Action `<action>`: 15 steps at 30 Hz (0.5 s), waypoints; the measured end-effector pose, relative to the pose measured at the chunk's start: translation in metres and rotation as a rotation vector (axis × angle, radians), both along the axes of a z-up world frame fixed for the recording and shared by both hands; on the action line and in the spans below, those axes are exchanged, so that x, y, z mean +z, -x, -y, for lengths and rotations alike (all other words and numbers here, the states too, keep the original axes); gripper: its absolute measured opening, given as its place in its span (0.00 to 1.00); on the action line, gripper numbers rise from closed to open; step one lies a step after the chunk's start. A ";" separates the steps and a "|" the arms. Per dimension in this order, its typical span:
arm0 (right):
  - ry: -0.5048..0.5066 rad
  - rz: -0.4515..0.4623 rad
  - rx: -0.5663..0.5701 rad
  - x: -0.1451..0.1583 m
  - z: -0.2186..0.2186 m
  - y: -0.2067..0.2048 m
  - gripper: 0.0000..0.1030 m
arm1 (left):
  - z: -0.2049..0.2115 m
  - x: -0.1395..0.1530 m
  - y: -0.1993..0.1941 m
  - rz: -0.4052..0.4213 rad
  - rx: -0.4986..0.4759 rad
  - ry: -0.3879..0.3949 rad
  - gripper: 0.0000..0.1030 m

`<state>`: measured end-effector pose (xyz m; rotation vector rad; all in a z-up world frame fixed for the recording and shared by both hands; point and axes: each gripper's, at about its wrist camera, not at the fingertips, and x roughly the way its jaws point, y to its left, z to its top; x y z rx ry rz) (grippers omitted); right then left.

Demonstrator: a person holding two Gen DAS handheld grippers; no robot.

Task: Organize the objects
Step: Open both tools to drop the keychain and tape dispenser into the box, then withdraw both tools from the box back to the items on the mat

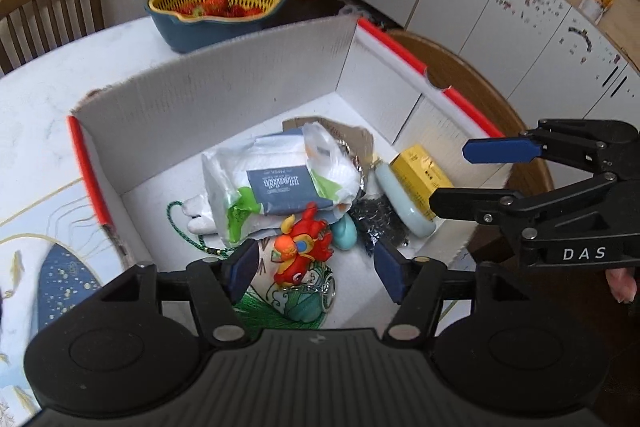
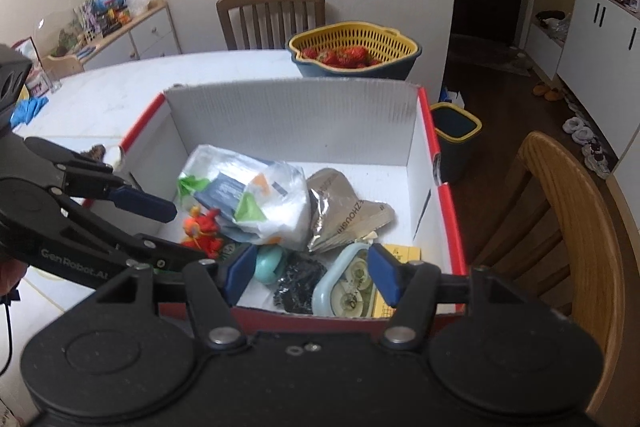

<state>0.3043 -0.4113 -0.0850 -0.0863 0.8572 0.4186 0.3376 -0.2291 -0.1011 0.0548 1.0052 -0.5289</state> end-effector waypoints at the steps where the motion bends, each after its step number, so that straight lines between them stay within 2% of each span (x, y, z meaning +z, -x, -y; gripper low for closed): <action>1: -0.007 0.006 -0.004 0.003 0.000 0.003 0.59 | -0.002 0.003 0.003 0.011 0.001 0.004 0.61; 15: -0.085 0.088 -0.041 0.041 -0.031 0.040 0.61 | -0.055 0.050 0.039 0.143 0.022 0.061 0.62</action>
